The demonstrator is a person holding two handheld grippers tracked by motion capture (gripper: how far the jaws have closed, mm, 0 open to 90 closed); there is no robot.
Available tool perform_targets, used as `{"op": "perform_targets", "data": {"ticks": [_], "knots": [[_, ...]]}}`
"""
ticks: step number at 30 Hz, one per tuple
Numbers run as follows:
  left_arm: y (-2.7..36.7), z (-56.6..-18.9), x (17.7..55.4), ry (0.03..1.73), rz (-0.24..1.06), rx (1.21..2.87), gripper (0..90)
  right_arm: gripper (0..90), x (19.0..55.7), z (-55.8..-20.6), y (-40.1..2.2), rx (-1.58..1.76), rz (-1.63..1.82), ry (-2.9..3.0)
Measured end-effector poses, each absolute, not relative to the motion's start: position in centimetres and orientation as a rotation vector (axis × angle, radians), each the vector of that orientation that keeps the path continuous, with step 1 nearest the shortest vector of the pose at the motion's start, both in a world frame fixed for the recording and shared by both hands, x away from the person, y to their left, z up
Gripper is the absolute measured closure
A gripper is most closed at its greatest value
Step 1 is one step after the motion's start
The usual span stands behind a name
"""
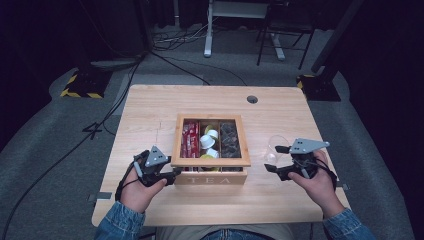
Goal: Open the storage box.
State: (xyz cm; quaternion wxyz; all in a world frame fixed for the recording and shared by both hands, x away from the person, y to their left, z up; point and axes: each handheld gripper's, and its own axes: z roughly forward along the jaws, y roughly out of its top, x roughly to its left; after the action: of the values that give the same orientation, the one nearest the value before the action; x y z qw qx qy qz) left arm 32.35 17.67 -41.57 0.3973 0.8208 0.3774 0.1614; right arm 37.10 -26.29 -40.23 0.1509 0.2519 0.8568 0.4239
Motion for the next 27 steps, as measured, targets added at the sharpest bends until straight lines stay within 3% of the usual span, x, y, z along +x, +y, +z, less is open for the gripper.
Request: {"op": "perform_targets", "data": {"ticks": [13,15,27], "knots": [[17.6,-41.2,32.9,0.949,0.420,2.070,47.9,20.2,37.3,-40.4,-21.2,0.543,1.139,2.531],[17.6,-41.3,32.9,0.950,0.417,2.066,48.0,27.0,37.5,-40.7,-20.2,0.534,1.151,2.499],[17.7,-41.1,32.7,0.950,0.434,2.050,50.5,24.0,37.8,-40.7,-18.2,0.396,1.114,2.416]]}}
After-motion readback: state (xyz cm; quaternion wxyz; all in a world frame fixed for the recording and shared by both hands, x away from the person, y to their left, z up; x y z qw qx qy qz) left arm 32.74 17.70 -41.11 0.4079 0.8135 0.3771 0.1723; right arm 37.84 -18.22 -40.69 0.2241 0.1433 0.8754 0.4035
